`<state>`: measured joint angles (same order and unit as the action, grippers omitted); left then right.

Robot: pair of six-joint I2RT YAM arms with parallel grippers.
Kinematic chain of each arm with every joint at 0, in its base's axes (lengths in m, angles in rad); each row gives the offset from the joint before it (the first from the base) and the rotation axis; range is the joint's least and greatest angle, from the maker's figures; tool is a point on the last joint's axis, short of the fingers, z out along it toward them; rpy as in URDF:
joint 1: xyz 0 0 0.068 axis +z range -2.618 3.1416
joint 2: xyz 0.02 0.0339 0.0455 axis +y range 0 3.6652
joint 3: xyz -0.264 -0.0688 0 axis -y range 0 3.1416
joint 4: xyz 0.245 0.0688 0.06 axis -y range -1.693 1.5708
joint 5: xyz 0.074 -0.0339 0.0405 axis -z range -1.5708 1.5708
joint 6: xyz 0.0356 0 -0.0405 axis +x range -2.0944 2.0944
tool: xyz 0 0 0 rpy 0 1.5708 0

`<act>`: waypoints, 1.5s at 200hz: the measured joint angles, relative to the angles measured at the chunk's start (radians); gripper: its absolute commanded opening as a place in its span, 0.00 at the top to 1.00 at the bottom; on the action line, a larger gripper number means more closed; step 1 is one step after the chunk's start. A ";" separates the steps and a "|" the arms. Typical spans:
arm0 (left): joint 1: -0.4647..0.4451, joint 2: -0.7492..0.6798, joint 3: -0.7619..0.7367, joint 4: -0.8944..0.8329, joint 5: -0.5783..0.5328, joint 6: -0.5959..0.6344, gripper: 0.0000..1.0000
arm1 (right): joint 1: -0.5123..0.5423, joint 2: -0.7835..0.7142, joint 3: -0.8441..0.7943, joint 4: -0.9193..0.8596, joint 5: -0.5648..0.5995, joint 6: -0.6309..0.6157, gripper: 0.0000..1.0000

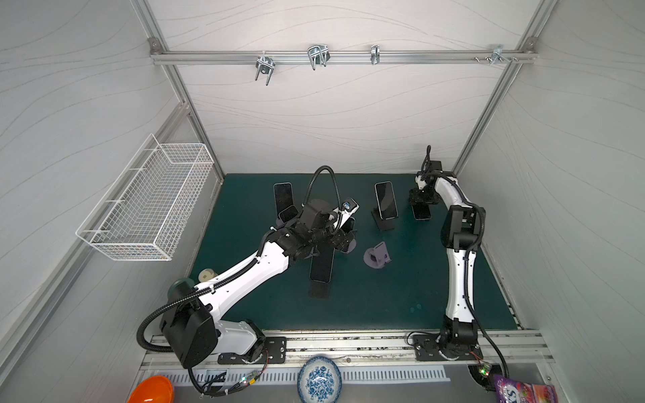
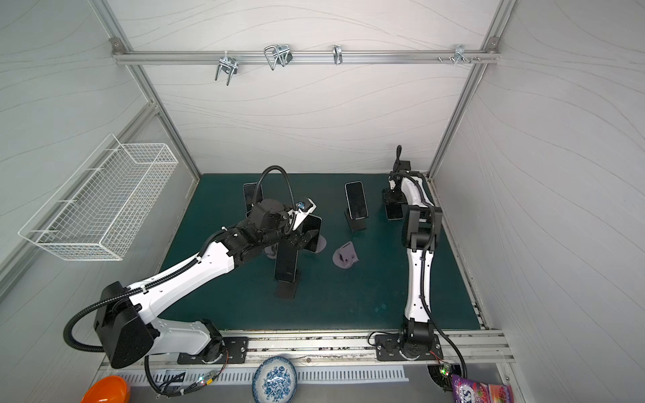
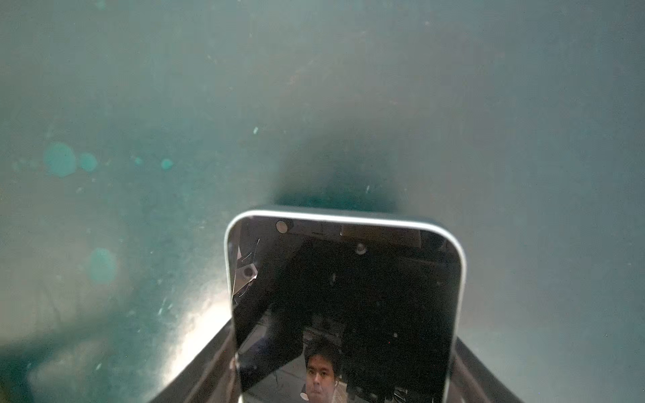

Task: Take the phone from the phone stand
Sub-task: 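Lower the mint-green phone flat onto the table with the right gripper, then open the right gripper and release the phone lying flat on the table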

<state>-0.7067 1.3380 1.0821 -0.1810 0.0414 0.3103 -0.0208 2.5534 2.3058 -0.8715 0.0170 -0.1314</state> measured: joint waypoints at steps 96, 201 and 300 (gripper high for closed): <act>0.000 0.000 0.000 -0.001 0.000 0.008 0.07 | 0.000 0.000 0.000 0.000 -0.003 -0.001 0.24; 0.000 0.000 0.000 -0.002 0.002 0.007 0.08 | 0.000 0.000 0.000 -0.003 -0.014 -0.015 0.19; 0.000 -0.001 0.000 -0.004 0.004 -0.018 0.05 | 0.000 -0.013 -0.016 -0.004 -0.021 -0.014 0.01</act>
<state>-0.7067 1.3369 1.0821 -0.1852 0.0452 0.2924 -0.0208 2.5401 2.2894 -0.8753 -0.0044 -0.1452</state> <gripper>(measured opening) 0.937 0.988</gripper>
